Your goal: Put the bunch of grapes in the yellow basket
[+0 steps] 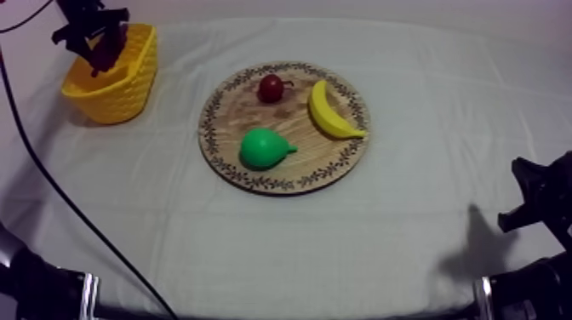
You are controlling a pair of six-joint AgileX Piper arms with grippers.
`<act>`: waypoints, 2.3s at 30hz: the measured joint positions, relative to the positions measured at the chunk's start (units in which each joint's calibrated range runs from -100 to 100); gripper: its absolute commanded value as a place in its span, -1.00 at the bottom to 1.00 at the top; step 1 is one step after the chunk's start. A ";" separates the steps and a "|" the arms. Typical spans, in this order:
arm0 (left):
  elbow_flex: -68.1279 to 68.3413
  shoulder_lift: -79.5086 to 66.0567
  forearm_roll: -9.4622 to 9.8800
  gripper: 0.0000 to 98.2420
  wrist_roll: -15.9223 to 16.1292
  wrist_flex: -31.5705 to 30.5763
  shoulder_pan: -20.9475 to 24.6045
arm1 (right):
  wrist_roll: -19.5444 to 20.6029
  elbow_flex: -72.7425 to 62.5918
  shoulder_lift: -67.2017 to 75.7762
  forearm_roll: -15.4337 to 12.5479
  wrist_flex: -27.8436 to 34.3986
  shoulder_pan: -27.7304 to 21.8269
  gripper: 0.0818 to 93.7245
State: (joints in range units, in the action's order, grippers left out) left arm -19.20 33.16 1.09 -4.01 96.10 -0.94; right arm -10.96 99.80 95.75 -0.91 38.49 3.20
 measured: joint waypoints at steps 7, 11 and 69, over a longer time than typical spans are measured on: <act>-0.13 3.11 -0.59 -0.17 -0.07 -0.54 0.52 | 0.00 0.00 0.00 0.00 0.00 0.00 -0.99; -0.81 4.20 -1.09 -0.05 -0.04 -0.67 0.70 | 0.00 0.00 0.00 0.00 0.00 0.00 -0.99; 33.27 -32.07 -2.95 0.33 0.75 -11.50 0.32 | 0.00 0.00 0.00 0.00 0.00 0.00 -0.99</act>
State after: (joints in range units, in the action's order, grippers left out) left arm 14.07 1.10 -1.86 -3.26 84.61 -0.62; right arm -10.96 99.80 95.75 -0.91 38.49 3.20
